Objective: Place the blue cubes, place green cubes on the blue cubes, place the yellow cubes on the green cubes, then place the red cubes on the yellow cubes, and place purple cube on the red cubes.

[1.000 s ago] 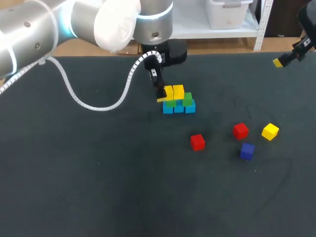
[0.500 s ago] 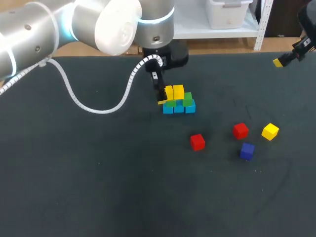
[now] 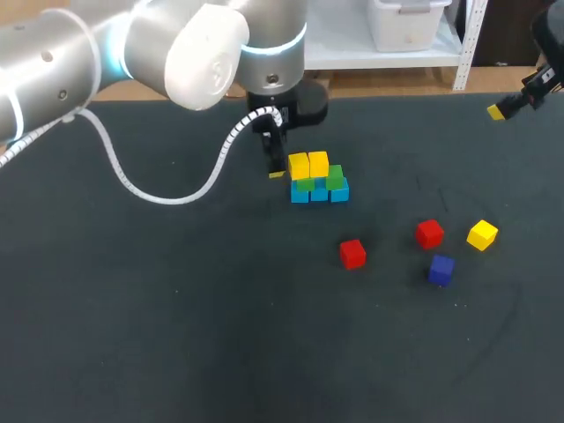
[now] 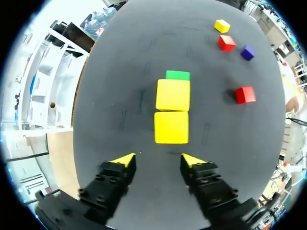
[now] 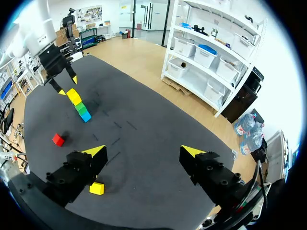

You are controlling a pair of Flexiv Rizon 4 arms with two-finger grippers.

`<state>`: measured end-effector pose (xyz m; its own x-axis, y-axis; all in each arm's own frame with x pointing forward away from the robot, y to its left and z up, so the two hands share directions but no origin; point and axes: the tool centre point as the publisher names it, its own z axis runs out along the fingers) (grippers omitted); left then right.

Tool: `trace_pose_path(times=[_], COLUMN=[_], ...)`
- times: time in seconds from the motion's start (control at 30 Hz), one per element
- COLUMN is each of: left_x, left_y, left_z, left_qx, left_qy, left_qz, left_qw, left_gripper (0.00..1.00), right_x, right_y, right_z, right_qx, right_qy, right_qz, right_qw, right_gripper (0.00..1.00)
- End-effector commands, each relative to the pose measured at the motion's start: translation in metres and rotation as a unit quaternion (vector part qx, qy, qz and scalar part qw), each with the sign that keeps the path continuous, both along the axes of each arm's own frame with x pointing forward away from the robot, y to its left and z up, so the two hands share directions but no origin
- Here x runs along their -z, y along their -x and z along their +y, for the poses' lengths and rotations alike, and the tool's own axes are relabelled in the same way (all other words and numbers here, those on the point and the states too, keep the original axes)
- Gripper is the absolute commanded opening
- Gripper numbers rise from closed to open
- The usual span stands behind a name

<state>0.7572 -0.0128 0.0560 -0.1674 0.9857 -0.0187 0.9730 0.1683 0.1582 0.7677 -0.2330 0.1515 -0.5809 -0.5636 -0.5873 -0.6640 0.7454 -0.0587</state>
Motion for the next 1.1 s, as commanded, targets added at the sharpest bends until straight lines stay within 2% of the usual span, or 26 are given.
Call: trace_pose_path(times=[0.03,0.53,1.1], left_x=[0.005,0.005,0.005], left_y=[0.001,-0.007,-0.011], left_z=[0.000,0.000,-0.006], left_qx=[-0.006,-0.017,-0.017], left_qy=[0.004,0.010,0.012], left_qz=[-0.005,-0.014,-0.015], left_qw=[1.000,1.000,1.000], left_gripper=[0.27,0.33,0.34], right_x=[0.000,0.000,0.000], right_y=[-0.001,-0.001,-0.001], right_z=[0.000,0.000,0.000], right_qx=[-0.001,-0.001,-0.001], right_qy=[-0.001,-0.001,-0.001], right_qz=[0.001,0.001,0.001], right_qw=[1.000,1.000,1.000], right_gripper=[1.00,1.00,1.00])
